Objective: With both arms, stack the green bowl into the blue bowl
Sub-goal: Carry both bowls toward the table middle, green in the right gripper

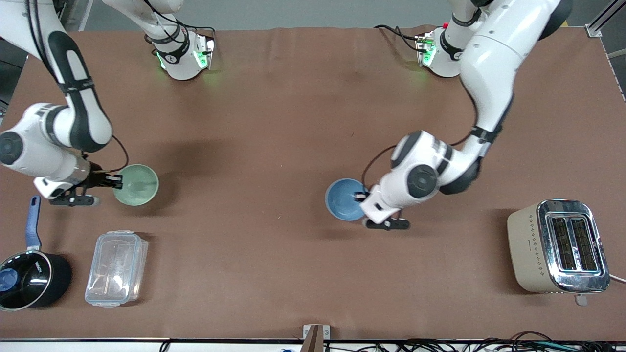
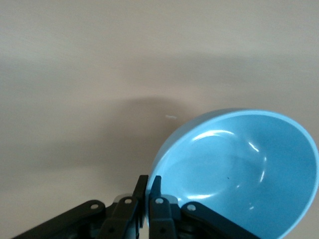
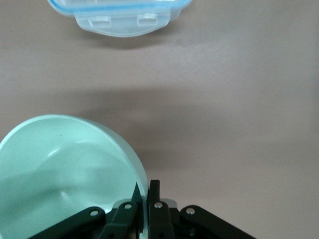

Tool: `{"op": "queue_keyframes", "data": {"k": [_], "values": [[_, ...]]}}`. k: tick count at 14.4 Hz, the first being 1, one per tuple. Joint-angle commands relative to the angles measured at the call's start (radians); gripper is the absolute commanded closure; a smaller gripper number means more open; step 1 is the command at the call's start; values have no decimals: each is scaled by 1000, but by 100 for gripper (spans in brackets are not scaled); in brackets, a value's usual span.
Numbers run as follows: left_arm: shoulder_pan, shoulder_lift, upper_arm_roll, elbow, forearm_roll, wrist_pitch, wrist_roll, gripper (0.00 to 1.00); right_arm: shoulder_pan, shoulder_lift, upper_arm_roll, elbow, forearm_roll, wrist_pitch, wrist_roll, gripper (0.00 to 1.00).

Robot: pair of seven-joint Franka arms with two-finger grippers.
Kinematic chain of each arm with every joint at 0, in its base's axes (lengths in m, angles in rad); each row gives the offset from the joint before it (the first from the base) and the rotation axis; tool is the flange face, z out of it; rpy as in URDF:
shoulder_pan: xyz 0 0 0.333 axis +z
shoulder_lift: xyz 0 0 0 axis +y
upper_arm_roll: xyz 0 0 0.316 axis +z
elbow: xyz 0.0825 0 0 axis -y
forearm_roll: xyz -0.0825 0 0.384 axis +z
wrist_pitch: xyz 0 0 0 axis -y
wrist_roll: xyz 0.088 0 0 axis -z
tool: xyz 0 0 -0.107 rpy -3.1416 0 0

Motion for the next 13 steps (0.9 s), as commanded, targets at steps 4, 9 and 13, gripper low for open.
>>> {"op": "queue_keyframes", "data": {"k": [4,9,13], "values": [[-132,93,16,9,11,180,-155,96,17,-34,16,41,82,-67,-14,100],[-123,64,21,46,16,177,-199,0,156,-46,14,48,86,-88,223,100],[-55,-55,36,188,18,-146,-183,0,354,-45,14,147,85,-129,542,100]]}}
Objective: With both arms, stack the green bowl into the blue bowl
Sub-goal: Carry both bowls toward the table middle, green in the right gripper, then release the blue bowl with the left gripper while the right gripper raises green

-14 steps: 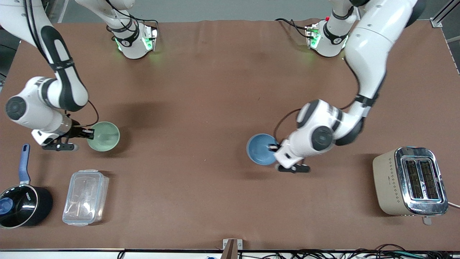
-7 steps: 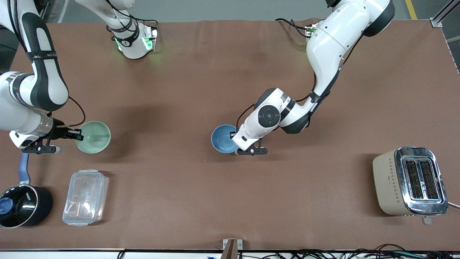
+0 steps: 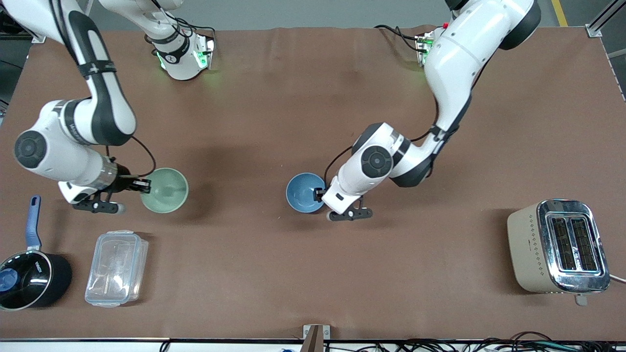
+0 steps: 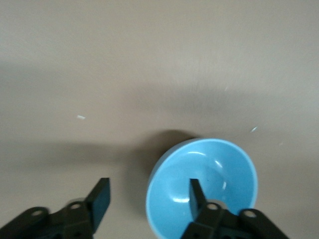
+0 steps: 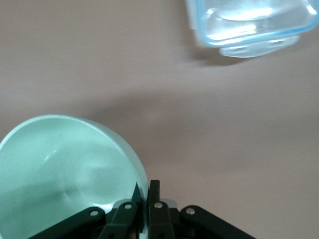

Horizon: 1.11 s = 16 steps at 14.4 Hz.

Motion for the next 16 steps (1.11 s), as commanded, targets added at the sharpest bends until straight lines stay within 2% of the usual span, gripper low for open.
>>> {"op": "queue_keyframes", "data": {"k": [1,3,8,10,12,16], "values": [[63,-106,26,78,27,-224,20,0,152,-15,-8,107,6,-73,258,100],[132,-194,30,77,49,-284,124,0,269,25,-7,196,11,-130,423,100],[314,-338,27,74,86,-418,361,0,490,157,-7,314,48,-79,721,100],[367,-392,30,74,88,-479,457,0,562,212,-8,323,43,-18,805,100],[425,-453,24,74,88,-554,491,0,610,267,-8,325,39,48,864,100],[440,-560,32,68,86,-669,521,0,633,320,-12,325,28,97,876,100]]}}
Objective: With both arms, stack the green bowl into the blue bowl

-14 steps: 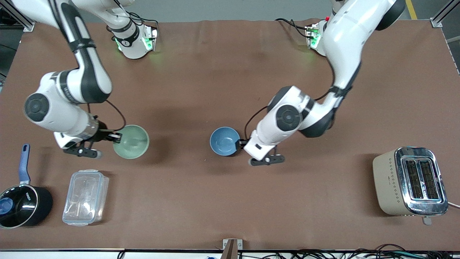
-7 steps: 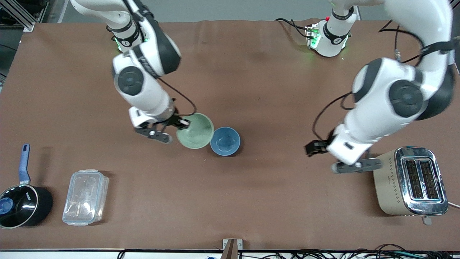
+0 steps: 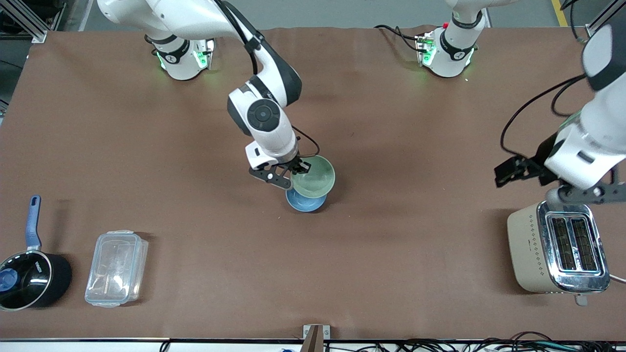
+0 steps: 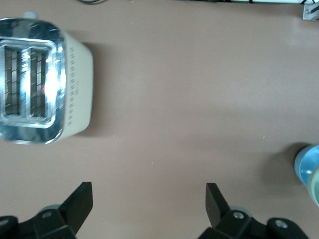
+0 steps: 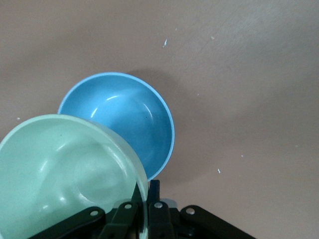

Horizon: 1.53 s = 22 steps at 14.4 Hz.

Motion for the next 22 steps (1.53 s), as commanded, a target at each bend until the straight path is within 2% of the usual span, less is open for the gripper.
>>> {"op": "queue_keyframes", "data": {"k": [1,3,6,8,9,10,12,13,14,17,18,20,22], "values": [[22,-88,-1,-32,20,-73,41,0,1,18,-14,27,-6,6,11,100],[22,-134,26,-52,7,-93,127,0,11,40,-14,25,-12,22,11,99],[-30,-255,165,-182,-88,-91,210,0,6,49,-16,25,-13,29,11,97],[-97,-303,262,-235,-110,-91,265,0,0,58,-16,27,-13,39,9,83],[-113,-318,281,-252,-110,-91,274,0,-2,60,-16,27,-13,39,9,74],[-110,-324,278,-258,-108,-93,268,0,-6,58,-16,27,-12,36,8,64],[-111,-323,275,-253,-107,-96,262,0,-18,47,-19,54,-9,23,0,34],[-111,-315,272,-250,-110,-96,257,0,-28,44,-19,59,-9,16,2,24],[-116,-312,270,-247,-108,-90,254,0,-41,37,-19,66,-9,-3,-1,18],[-127,-311,255,-247,-111,-88,250,0,-113,-72,-22,68,-18,-89,-18,6],[-125,-314,252,-247,-113,-90,250,0,-144,-122,-22,62,-45,-133,-47,1],[-120,-314,252,-246,-113,-90,250,0,-222,-195,-22,63,-126,-227,-128,0],[-119,-312,252,-246,-113,-90,248,0,-308,-256,-21,64,-150,-298,-254,0]]}}
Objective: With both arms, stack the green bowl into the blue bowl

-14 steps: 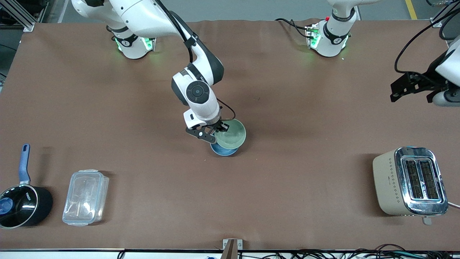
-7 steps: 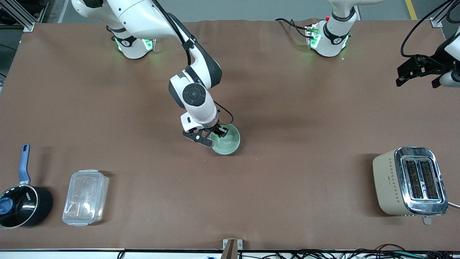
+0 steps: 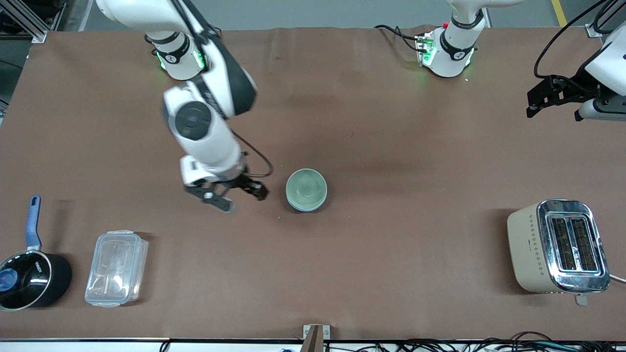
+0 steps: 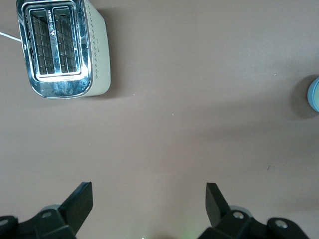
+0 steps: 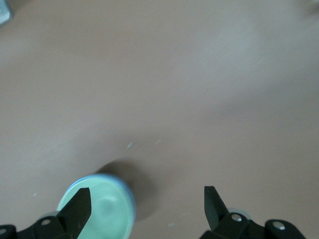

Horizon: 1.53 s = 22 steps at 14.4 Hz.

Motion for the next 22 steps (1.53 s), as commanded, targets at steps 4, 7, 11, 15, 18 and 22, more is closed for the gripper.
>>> {"op": "queue_keyframes", "data": {"k": [4,7,11,15,18,22], "values": [[4,-14,-1,-9,-16,3,-5,0,-259,-222,20,-35,-30,-245,-404,0],[6,-12,-1,-9,-16,3,-3,0,-430,-323,34,-13,-26,-372,-630,0],[10,-12,1,-8,-14,3,15,0,-561,-343,33,132,-13,-532,-796,0],[10,-7,2,3,-5,3,13,0,-577,-351,25,180,-15,-614,-862,0],[10,-1,4,18,-3,2,13,0,-572,-349,28,176,-12,-611,-859,0],[10,2,4,22,-3,3,12,0,-569,-365,31,128,-12,-574,-807,0]]}}
